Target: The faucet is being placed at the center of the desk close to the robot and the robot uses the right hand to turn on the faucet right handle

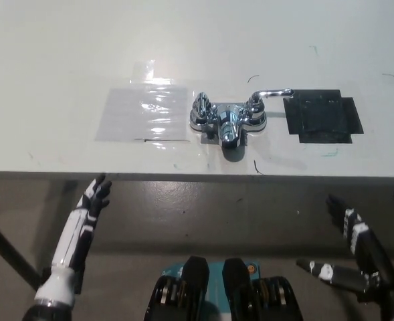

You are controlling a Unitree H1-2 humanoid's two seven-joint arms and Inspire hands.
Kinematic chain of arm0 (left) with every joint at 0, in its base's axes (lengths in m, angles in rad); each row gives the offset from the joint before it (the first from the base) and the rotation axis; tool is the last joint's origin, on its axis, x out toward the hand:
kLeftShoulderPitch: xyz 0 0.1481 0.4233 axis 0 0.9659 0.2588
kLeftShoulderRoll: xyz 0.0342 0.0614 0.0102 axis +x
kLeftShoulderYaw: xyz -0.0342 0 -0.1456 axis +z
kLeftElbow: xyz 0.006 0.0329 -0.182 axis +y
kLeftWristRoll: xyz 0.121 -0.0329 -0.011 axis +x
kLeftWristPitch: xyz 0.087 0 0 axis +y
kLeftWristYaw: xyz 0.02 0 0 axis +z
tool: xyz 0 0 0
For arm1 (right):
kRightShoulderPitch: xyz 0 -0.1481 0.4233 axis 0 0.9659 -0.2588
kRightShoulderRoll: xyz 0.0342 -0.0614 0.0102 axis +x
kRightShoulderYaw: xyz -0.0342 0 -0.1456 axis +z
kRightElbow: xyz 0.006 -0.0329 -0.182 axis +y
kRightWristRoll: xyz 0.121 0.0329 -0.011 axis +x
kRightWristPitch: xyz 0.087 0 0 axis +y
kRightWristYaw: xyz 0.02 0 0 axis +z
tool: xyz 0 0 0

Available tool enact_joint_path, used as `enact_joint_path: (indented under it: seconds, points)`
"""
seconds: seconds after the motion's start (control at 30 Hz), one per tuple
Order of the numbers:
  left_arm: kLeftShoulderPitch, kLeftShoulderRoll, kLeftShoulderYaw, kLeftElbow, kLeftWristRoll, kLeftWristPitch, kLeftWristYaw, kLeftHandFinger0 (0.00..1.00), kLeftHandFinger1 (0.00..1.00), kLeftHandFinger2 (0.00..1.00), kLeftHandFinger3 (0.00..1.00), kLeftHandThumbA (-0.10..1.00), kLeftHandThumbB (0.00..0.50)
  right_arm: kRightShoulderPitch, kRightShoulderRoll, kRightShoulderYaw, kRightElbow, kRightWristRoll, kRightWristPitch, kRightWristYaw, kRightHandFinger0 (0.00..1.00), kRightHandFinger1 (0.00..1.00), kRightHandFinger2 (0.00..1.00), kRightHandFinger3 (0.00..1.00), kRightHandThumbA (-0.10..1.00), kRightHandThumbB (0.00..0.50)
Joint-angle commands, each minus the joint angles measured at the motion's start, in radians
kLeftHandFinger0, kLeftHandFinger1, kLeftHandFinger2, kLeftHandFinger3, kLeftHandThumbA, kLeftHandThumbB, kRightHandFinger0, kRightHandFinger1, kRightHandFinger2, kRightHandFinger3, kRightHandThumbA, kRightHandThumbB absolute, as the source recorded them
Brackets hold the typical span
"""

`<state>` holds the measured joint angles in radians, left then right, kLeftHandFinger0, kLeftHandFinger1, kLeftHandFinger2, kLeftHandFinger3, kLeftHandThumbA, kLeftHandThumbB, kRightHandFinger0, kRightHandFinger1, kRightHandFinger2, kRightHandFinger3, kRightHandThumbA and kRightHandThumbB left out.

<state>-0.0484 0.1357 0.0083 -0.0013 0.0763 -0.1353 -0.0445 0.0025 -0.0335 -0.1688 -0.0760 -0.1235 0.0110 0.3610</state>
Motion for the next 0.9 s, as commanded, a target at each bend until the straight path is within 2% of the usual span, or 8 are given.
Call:
enact_joint_path:
  seconds: [0.0,0.13,0.3,0.37,0.43,0.63,0.73,0.87]
  points:
    - [0.010,0.014,-0.004,-0.035,-0.021,-0.016,-0.022,1.00,1.00,1.00,1.00,1.00,0.098,0.008,0.011,0.006,0.031,0.089,-0.121,-0.048,1.00,1.00,1.00,1.00,1.00,0.150]
    - [0.021,0.013,-0.006,-0.034,-0.019,-0.021,-0.025,1.00,1.00,1.00,1.00,1.00,0.097,0.024,0.008,0.017,0.039,0.102,-0.135,-0.060,1.00,1.00,1.00,1.00,1.00,0.150]
    - [0.048,0.009,-0.007,-0.051,-0.005,-0.004,-0.021,1.00,1.00,1.00,1.00,1.00,0.095,0.050,0.013,0.032,0.070,0.141,-0.159,-0.061,1.00,1.00,1.00,1.00,1.00,0.114]
    - [0.049,0.009,-0.007,-0.051,-0.005,-0.004,-0.021,1.00,1.00,1.00,1.00,1.00,0.095,0.050,0.009,0.037,0.072,0.145,-0.162,-0.066,1.00,1.00,1.00,1.00,1.00,0.114]
    - [0.052,0.012,0.002,-0.020,-0.019,-0.045,-0.021,1.00,1.00,1.00,1.00,1.00,0.105,0.045,0.006,0.051,0.088,0.131,-0.169,-0.072,1.00,1.00,1.00,1.00,1.00,0.134]
    - [0.057,0.013,0.001,-0.025,-0.017,-0.042,-0.021,1.00,1.00,1.00,1.00,1.00,0.096,0.041,-0.005,0.069,0.091,0.128,-0.168,-0.083,1.00,1.00,1.00,1.00,1.00,0.111]
    - [0.059,0.012,0.002,-0.027,-0.014,-0.036,-0.019,1.00,1.00,1.00,1.00,1.00,0.092,0.039,-0.015,0.078,0.097,0.114,-0.173,-0.092,1.00,1.00,1.00,1.00,1.00,0.139]
    - [0.066,0.008,0.003,-0.040,-0.015,-0.019,-0.016,1.00,1.00,1.00,1.00,1.00,0.089,0.039,-0.022,0.088,0.097,0.110,-0.170,-0.101,1.00,1.00,1.00,1.00,1.00,0.136]
